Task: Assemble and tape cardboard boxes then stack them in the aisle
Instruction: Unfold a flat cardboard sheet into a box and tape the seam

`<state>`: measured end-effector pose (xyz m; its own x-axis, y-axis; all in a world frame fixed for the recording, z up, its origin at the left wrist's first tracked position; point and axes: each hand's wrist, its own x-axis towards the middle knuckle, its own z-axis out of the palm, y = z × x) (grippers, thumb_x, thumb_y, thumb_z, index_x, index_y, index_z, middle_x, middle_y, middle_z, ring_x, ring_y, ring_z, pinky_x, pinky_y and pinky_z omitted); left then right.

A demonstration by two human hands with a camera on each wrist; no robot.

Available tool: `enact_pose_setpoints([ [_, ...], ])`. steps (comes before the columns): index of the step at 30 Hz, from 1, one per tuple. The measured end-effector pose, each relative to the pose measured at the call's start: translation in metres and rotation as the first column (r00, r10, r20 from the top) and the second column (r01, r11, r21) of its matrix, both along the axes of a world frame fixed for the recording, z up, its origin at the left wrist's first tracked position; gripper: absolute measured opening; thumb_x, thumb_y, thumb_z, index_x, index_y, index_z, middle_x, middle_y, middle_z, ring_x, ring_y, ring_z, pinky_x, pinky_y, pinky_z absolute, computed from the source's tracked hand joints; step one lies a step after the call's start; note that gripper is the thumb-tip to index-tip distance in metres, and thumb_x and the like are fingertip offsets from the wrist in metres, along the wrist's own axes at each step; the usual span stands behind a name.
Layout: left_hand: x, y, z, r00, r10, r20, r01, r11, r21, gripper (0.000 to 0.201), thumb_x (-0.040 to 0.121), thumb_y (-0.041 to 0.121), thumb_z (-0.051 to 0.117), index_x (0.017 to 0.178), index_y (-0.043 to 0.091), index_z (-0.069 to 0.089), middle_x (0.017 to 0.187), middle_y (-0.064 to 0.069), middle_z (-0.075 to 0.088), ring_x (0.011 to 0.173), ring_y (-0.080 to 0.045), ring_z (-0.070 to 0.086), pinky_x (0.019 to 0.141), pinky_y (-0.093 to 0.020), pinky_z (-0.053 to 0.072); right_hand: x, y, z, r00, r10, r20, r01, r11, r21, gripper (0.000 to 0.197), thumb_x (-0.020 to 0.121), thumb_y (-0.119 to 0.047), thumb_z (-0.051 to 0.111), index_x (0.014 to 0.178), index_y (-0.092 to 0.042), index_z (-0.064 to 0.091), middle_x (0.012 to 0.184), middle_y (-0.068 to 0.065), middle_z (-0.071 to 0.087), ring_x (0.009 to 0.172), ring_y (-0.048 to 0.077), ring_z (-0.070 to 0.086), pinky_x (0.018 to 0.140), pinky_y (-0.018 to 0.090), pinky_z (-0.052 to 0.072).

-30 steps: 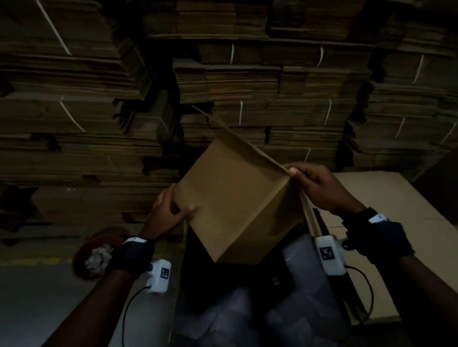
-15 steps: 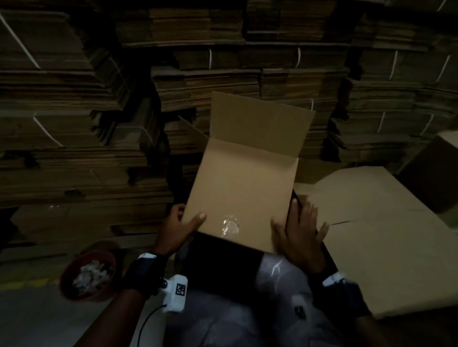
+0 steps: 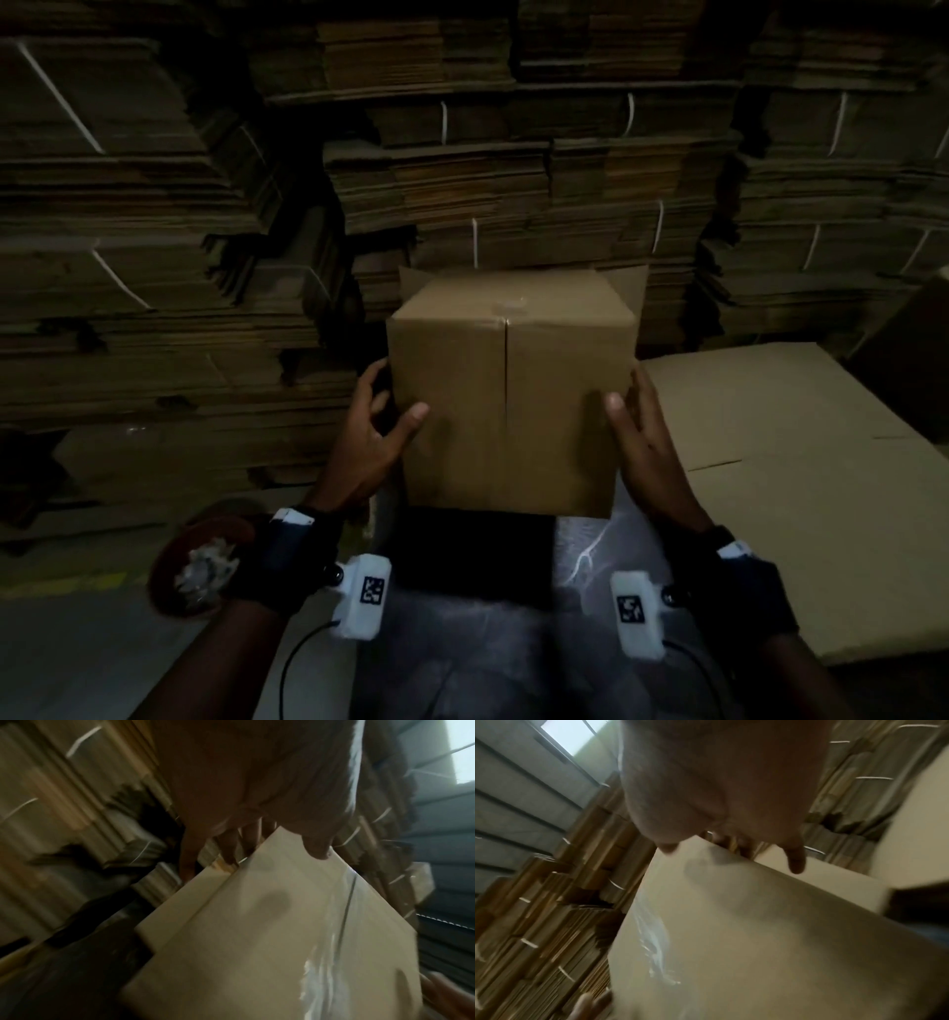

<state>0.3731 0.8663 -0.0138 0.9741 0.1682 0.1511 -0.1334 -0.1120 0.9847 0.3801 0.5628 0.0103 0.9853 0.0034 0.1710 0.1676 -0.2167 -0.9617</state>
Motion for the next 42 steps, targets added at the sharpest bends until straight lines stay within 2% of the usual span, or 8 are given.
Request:
enact_pose_setpoints([
  [4, -0.002, 0.011, 0.018, 0.996, -0.033, 0.087, 0.031, 0.999, 0.026, 0.076, 0.074, 0.051, 0.074, 0.138, 0.034, 0.038, 0.140, 0.018, 0.049, 0.124, 0.008, 0.053, 0.093, -0.014, 0.050, 0.016, -0.006, 0.014, 1.000, 0.009, 0.016, -0.011, 0.995, 0.097, 0.049, 0.101, -0.008, 0.058, 0.138, -0.027, 0.032, 0.137, -0.001, 0.059, 0.123, 0.010, 0.061, 0.106, 0.041, 0.050],
  [13, -0.002, 0.026, 0.066, 0.990, -0.124, 0.075, 0.121, 0.992, 0.041, 0.087, 0.075, 0.065, 0.060, 0.153, 0.037, 0.031, 0.141, 0.020, 0.051, 0.122, 0.001, 0.058, 0.091, -0.018, 0.052, 0.023, -0.011, 0.050, 0.994, 0.110, 0.010, -0.109, 0.957, 0.267, 0.053, 0.091, -0.024, 0.057, 0.143, -0.020, 0.048, 0.119, -0.014, 0.070, 0.105, 0.005, 0.069, 0.078, 0.019, 0.055],
  [18, 0.015, 0.023, 0.073, 0.993, -0.105, -0.052, 0.104, 0.994, -0.027, 0.075, 0.091, 0.050, 0.065, 0.153, 0.019, 0.037, 0.132, 0.022, 0.055, 0.114, 0.007, 0.059, 0.090, -0.011, 0.048, 0.041, -0.009, 0.055, 0.978, 0.176, -0.111, -0.143, 0.956, 0.255, 0.073, 0.076, -0.052, 0.077, 0.141, -0.030, 0.051, 0.131, -0.008, 0.067, 0.119, 0.011, 0.065, 0.095, 0.022, 0.052],
  [23, 0.033, 0.016, 0.064, 0.988, -0.100, -0.120, 0.117, 0.984, 0.137, 0.058, 0.101, 0.020, 0.059, 0.153, 0.011, 0.035, 0.117, 0.024, 0.054, 0.091, 0.022, 0.058, 0.074, -0.001, 0.044, 0.068, -0.009, 0.036, 0.963, 0.182, -0.201, -0.130, 0.961, 0.244, 0.050, 0.103, -0.016, 0.051, 0.152, -0.017, 0.041, 0.136, -0.001, 0.062, 0.108, 0.004, 0.067, 0.081, 0.014, 0.053],
  [26, 0.037, 0.011, 0.048, 0.984, -0.101, -0.145, 0.135, 0.961, 0.243, 0.061, 0.100, 0.016, 0.060, 0.154, 0.010, 0.032, 0.118, 0.022, 0.048, 0.096, 0.017, 0.056, 0.071, 0.002, 0.040, 0.077, -0.008, 0.018, 0.959, 0.158, -0.235, -0.124, 0.980, 0.155, 0.059, 0.103, -0.015, 0.053, 0.158, -0.014, 0.032, 0.151, -0.001, 0.050, 0.116, -0.001, 0.059, 0.100, 0.014, 0.046],
  [33, 0.042, 0.012, -0.028, 0.958, -0.076, -0.277, 0.169, 0.929, 0.329, 0.075, 0.097, 0.036, 0.066, 0.158, 0.016, 0.028, 0.158, -0.005, 0.037, 0.143, -0.021, 0.039, 0.115, -0.041, 0.039, 0.063, -0.003, -0.030, 0.919, 0.128, -0.372, -0.153, 0.988, -0.039, 0.064, 0.095, -0.038, 0.067, 0.153, -0.032, 0.040, 0.148, -0.010, 0.054, 0.127, 0.012, 0.059, 0.112, 0.046, 0.044],
  [37, 0.033, -0.001, -0.032, 1.000, 0.010, -0.006, -0.002, 0.657, 0.754, 0.048, 0.095, 0.046, 0.056, 0.132, 0.016, 0.062, 0.152, -0.012, 0.046, 0.138, -0.033, 0.042, 0.109, -0.051, 0.041, 0.050, 0.006, -0.029, 0.927, 0.055, -0.371, -0.083, 0.995, -0.060, 0.073, 0.103, -0.033, 0.057, 0.163, -0.031, 0.015, 0.154, -0.018, 0.029, 0.129, 0.002, 0.037, 0.106, 0.027, 0.034],
  [42, -0.010, -0.057, -0.043, 0.920, -0.341, 0.192, -0.052, 0.381, 0.923, 0.061, 0.089, 0.070, 0.051, 0.121, 0.019, 0.065, 0.130, -0.009, 0.061, 0.120, -0.030, 0.055, 0.104, -0.053, 0.043, 0.049, 0.005, -0.032, 0.935, 0.021, -0.354, -0.059, 0.993, -0.098, 0.071, 0.104, -0.033, 0.055, 0.163, -0.030, 0.015, 0.163, -0.006, 0.030, 0.128, 0.001, 0.035, 0.103, 0.025, 0.032],
])
